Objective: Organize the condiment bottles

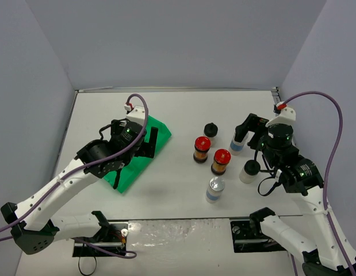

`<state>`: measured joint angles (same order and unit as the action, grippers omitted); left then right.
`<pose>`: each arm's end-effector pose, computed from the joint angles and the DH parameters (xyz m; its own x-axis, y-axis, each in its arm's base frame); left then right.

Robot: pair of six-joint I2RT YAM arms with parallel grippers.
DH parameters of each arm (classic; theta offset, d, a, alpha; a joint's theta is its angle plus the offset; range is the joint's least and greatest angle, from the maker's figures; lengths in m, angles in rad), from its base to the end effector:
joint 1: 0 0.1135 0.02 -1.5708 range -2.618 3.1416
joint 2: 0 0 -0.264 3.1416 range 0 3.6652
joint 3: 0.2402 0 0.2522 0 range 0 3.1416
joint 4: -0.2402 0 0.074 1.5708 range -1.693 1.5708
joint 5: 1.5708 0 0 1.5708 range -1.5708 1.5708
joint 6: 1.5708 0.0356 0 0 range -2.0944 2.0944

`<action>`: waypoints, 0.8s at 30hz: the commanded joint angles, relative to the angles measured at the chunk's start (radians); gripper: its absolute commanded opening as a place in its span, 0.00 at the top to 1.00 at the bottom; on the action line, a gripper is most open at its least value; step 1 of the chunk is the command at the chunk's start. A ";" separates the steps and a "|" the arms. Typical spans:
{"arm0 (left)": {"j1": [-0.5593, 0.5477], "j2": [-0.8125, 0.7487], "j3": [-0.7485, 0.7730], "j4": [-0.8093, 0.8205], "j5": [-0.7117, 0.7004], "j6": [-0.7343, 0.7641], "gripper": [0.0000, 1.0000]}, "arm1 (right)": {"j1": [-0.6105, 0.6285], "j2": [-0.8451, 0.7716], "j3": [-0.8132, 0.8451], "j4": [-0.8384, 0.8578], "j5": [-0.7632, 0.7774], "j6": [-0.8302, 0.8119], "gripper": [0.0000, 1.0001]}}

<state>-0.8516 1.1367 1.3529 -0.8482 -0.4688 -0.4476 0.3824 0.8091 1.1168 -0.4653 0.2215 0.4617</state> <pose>0.1575 -0.1554 0.4017 -0.5374 0.0276 -0.8429 0.2201 0.9694 -0.1086 0.1518 0.0526 0.4189 -0.2029 0.3868 -0.8996 -0.0808 0.9089 0.4091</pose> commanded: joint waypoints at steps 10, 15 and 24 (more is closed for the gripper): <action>-0.004 0.006 0.039 0.039 -0.012 0.020 0.03 | 0.009 0.015 0.040 0.034 0.034 0.002 0.00; -0.004 0.003 0.043 0.044 -0.005 0.022 0.03 | 0.009 0.010 0.042 0.020 0.071 0.021 0.00; -0.006 0.201 0.212 0.080 0.090 0.080 0.03 | 0.009 0.052 0.073 -0.098 0.234 0.060 0.00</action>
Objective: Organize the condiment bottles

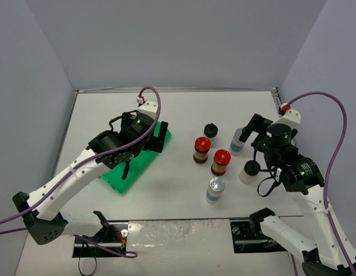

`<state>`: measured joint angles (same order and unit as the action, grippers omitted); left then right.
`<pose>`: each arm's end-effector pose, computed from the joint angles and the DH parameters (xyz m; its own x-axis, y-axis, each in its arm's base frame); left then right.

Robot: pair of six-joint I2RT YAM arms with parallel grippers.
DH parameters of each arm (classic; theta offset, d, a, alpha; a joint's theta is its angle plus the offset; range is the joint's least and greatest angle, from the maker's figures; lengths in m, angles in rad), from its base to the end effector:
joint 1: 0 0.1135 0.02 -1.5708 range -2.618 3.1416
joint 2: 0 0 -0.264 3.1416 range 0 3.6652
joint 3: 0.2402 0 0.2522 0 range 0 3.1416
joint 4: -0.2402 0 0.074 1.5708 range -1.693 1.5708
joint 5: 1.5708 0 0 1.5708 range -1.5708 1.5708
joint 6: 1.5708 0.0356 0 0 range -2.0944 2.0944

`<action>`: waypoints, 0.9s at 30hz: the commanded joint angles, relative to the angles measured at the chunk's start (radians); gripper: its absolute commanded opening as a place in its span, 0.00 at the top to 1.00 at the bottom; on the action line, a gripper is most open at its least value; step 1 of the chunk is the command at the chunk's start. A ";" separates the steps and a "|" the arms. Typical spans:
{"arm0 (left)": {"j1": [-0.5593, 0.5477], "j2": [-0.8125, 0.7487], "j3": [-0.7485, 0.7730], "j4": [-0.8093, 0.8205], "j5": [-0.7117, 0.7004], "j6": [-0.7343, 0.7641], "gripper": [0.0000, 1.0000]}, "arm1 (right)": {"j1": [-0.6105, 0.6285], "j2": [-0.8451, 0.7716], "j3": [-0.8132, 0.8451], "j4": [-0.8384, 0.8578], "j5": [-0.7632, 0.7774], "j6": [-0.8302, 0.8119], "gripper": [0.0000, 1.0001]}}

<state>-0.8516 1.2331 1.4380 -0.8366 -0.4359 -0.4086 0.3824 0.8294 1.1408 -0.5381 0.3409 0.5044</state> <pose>0.1733 -0.1751 0.4084 -0.5388 0.0686 -0.8397 0.2653 0.9598 -0.0918 0.1541 0.0491 0.4162 -0.2064 0.4079 -0.8894 0.0575 0.9124 0.4051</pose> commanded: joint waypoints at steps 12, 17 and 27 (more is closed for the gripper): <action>-0.021 0.519 0.373 0.176 0.253 0.034 0.03 | 0.009 0.013 0.069 -0.063 0.130 0.033 0.00; -0.021 0.608 0.410 0.233 0.321 0.005 0.03 | 0.009 -0.001 0.077 -0.078 0.128 0.032 0.00; -0.023 0.662 0.393 0.317 0.459 -0.043 0.03 | 0.009 -0.014 0.068 -0.099 0.142 0.033 0.00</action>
<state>-0.8662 1.9312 1.7851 -0.6206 -0.0533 -0.4195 0.3824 0.8171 1.1820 -0.6572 0.4382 0.5273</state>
